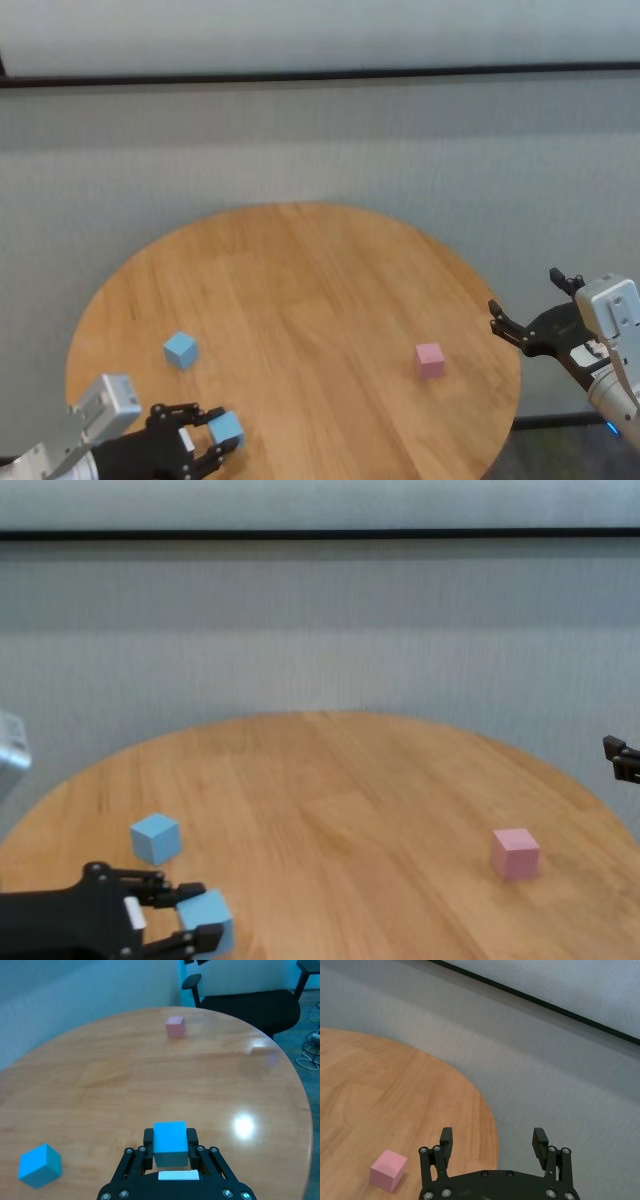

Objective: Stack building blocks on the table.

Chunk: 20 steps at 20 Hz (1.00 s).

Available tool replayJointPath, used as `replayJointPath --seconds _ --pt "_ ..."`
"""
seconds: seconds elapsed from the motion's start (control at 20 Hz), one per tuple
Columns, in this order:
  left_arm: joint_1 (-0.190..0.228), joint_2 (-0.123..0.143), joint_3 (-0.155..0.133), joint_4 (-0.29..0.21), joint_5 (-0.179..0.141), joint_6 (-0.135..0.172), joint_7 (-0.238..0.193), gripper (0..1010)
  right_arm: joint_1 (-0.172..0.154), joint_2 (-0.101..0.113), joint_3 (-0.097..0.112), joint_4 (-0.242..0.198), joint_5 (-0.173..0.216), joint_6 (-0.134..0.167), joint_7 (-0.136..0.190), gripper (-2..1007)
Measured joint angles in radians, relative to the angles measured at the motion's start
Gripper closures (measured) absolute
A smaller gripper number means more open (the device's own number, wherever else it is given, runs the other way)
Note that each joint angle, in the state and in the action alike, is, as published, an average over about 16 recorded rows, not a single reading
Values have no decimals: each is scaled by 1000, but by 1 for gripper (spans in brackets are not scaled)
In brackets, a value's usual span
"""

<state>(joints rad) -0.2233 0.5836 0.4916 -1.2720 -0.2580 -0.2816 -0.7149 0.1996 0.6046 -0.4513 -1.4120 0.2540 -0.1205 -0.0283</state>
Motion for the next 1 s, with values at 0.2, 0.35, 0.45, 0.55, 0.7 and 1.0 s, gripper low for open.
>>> replayJointPath --seconds 0.2,0.35,0.45,0.55,0.7,1.0 --pt "-18 -22 11 -4 15 8 7 604 0 0 0 0 0 0 0 1" --pt "-35 -41 23 -3 26 17 11 604 0 0 0 0 0 0 0 0" --pt "-47 -54 31 0 33 22 14 604 0 0 0 0 0 0 0 0" --pt "-59 -68 40 4 39 28 16 604 0 0 0 0 0 0 0 0" --pt "-78 -89 53 14 49 35 19 604 0 0 0 0 0 0 0 0" --pt "-115 -126 77 43 65 44 25 604 0 0 0 0 0 0 0 0"
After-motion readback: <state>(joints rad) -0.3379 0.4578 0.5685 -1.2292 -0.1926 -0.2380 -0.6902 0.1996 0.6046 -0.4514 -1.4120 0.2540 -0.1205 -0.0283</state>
